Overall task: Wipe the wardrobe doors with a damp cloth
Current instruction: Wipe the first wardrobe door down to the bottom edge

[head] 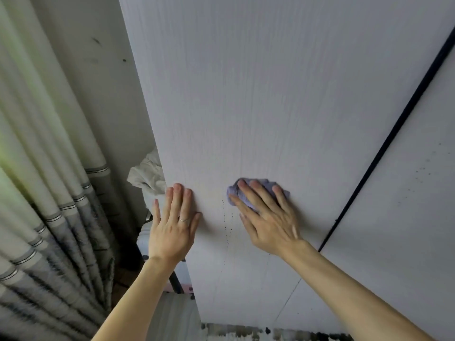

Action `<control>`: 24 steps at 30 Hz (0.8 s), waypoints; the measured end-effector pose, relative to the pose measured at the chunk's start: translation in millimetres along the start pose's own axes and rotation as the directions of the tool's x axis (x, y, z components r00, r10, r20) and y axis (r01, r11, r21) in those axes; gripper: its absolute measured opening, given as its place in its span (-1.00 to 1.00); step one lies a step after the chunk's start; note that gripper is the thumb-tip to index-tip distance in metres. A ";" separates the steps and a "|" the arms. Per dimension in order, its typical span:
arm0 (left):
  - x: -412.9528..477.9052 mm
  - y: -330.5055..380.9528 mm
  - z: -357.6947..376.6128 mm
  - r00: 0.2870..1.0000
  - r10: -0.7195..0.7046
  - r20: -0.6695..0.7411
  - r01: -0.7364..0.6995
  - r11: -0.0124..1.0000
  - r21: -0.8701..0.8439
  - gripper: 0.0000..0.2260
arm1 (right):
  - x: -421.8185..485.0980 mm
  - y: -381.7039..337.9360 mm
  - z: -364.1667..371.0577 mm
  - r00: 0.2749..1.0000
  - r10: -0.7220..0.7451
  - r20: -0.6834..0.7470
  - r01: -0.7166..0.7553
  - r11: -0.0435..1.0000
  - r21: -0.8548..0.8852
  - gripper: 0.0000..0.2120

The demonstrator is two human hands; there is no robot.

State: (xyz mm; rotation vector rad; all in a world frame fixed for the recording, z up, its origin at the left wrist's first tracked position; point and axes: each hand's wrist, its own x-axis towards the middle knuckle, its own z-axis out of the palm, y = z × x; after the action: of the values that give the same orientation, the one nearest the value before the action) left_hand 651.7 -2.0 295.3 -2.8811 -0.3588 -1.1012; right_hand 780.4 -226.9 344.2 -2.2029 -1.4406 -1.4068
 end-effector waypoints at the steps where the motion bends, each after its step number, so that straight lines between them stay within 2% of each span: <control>1: -0.3 -3.7 1.4 1.000 0.028 -0.006 -0.028 1.000 0.012 -0.32 | 21.7 -0.6 -3.7 0.997 0.053 -0.056 -0.052 0.998 0.025 -0.47; 3: 0.7 -10.6 4.7 0.998 0.056 -0.012 -0.055 0.998 0.026 -0.32 | 47.3 -5.1 0.3 0.984 0.108 -0.140 -0.103 0.994 0.040 -0.46; 5: 1.1 -14.9 7.4 0.997 0.078 -0.025 -0.078 0.997 0.010 -0.31 | 37.9 -13.1 13.2 0.989 0.069 -0.132 -0.070 0.998 -0.005 -0.40; 7: 1.2 -19.9 9.4 0.992 0.112 -0.051 -0.113 0.994 -0.006 -0.31 | 0.1 -19.6 30.9 0.993 -0.116 0.038 0.119 0.990 -0.081 -0.34; 9: 0.3 -26.6 10.4 0.986 0.155 -0.054 -0.154 0.988 0.005 -0.32 | -36.1 -23.0 38.9 0.922 -0.287 0.259 0.314 0.947 -0.070 -0.29; 11: -2.1 -34.9 8.8 0.981 0.183 -0.058 -0.182 0.983 0.017 -0.33 | -37.3 -24.2 32.5 0.889 -0.337 0.311 0.373 0.926 -0.060 -0.29; 13: -2.4 -37.3 7.5 0.980 0.188 -0.068 -0.187 0.982 0.032 -0.32 | -10.4 -21.6 18.8 0.928 -0.279 0.249 0.303 0.951 -0.066 -0.33; 15: -3.3 -36.8 4.4 0.983 0.173 -0.062 -0.171 0.985 0.034 -0.30 | 39.1 -14.7 -4.6 0.987 -0.138 0.083 0.146 0.984 -0.098 -0.41; 18: -6.6 -29.7 -6.6 0.989 0.146 0.016 -0.147 0.989 0.031 -0.25 | 105.1 5.1 -34.6 0.990 0.106 -0.098 -0.112 0.992 -0.063 -0.50; 21: -6.9 -19.4 -32.7 0.992 0.112 0.062 -0.113 0.993 0.016 -0.24 | 113.4 3.4 -39.6 0.982 0.173 -0.080 -0.177 0.983 -0.040 -0.46; 24: 20.0 -13.4 -66.6 0.993 0.110 0.032 -0.110 0.994 -0.009 -0.26 | 90.1 0.4 -42.1 0.996 0.060 0.066 -0.051 0.991 -0.124 -0.42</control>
State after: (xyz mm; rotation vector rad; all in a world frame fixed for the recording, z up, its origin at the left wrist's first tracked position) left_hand 619.6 7.3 357.7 -2.8882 -0.1951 -1.0413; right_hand 763.3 -193.9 436.5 -2.3695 -1.3366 -1.4497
